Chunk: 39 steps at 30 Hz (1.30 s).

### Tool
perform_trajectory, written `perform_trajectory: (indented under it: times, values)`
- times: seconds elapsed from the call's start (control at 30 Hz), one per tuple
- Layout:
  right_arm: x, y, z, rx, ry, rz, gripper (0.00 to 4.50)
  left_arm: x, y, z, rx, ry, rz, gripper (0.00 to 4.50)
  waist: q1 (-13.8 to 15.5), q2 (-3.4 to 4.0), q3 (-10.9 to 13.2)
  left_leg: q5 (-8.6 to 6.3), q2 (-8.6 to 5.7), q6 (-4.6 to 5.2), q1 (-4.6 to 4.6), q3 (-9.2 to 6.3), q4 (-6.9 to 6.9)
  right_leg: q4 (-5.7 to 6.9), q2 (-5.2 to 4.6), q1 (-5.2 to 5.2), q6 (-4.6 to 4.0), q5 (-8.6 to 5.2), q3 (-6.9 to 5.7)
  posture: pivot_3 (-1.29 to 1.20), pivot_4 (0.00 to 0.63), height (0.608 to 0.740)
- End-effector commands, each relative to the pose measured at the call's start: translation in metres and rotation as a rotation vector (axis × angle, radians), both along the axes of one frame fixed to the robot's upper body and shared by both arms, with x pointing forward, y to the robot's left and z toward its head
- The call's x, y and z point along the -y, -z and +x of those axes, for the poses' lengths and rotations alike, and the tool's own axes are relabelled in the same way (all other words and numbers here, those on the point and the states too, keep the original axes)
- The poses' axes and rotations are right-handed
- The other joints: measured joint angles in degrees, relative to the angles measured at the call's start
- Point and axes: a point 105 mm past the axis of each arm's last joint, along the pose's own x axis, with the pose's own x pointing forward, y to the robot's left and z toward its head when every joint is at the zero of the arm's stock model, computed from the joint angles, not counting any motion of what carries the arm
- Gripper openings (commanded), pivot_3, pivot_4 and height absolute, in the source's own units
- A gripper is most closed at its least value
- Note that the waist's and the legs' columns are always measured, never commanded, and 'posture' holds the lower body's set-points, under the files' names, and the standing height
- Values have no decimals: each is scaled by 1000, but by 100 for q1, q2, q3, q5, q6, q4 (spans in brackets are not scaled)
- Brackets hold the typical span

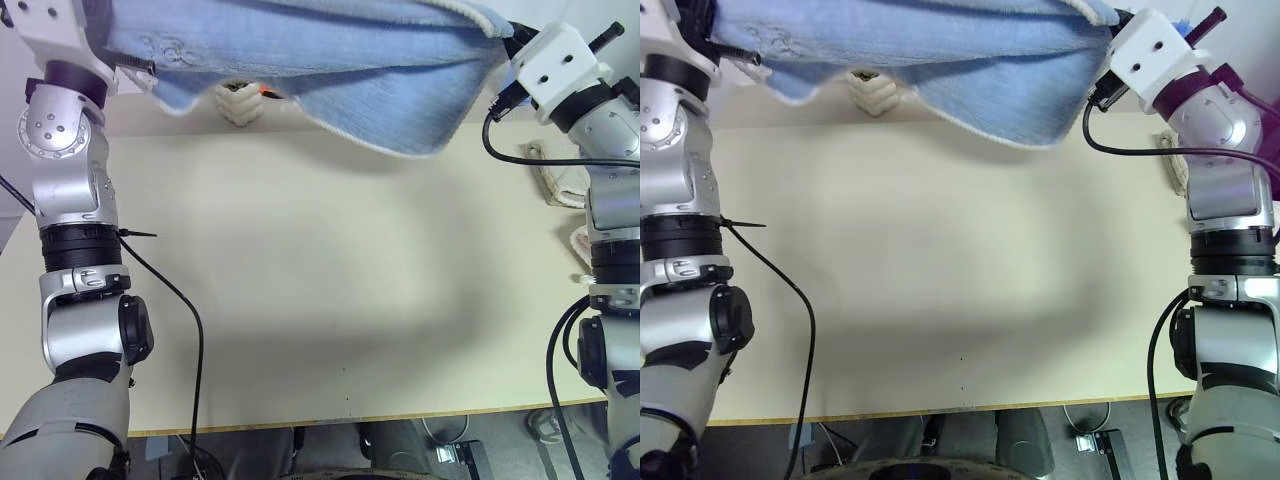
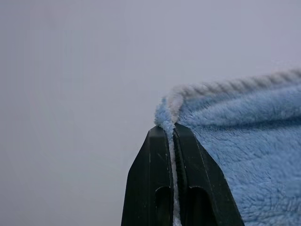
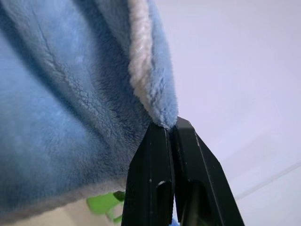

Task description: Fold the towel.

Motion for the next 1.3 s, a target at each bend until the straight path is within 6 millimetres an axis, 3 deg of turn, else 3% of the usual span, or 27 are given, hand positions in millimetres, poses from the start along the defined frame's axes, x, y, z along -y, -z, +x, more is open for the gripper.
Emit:
perform_trajectory:
  times: [0.03, 0.17, 0.37, 0.47, 0.63, 0.73, 0.87, 1.1, 1.3]
  values:
    - [4, 13, -15, -93, -98, 50, 19, -19, 28, -19, -79, 43, 73, 0, -42, 1, -2, 0, 0, 0, -16, 0, 11, 3, 1, -14, 3, 3, 0, 0, 150, 732]
    - [-9, 74, -39, -406, -254, 30, 19, -31, 92, -49, -297, 122, 136, 0, -95, 6, -3, 0, 7, 1, -18, 5, 11, 14, 6, -25, 3, 4, 11, 0, 150, 732]
    - [-11, 139, -87, -848, -365, 9, 19, -34, 155, -103, -618, 230, 186, 0, 11, 12, 4, -11, 9, 19, -30, 6, 39, 19, 5, -31, -1, 6, 17, 0, 150, 732]
    - [-6, 155, -108, -1012, -373, 13, 19, -34, 181, -130, -797, 287, 188, 0, 53, 14, 2, -28, 9, 46, -22, 6, 45, 17, 4, -16, -3, 6, 16, 0, 150, 732]
    - [-1, 162, -122, -1112, -374, 18, 19, -37, 204, -152, -964, 310, 183, 0, 124, 16, 3, -30, 18, 48, -17, 12, 66, 18, 8, -5, -4, 6, 14, 0, 150, 732]
    - [-2, 165, -123, -1126, -379, 18, 19, -36, 210, -154, -993, 305, 179, 0, 160, 18, 2, -31, 19, 50, -17, 17, 69, 17, 6, -2, -4, 6, 13, 0, 150, 732]
    - [-3, 169, -111, -1094, -357, 33, 19, -33, 211, -141, -973, 291, 179, 0, 160, 17, 2, -33, 18, 51, -18, 16, 75, 14, 5, 2, -4, 6, 11, 0, 150, 732]
    - [-6, 185, -71, -1028, -296, 19, 19, -41, 229, -110, -975, 207, 175, 0, 131, 18, 2, -33, 18, 48, -15, 18, 74, 19, 7, -3, -5, 8, 11, 0, 150, 732]
    - [-13, 191, -48, -993, -290, 23, 19, -42, 242, -103, -988, 199, 161, 0, 132, 18, 2, -20, 17, 15, -21, 19, 75, 20, 7, -12, -5, 10, 12, 0, 150, 732]
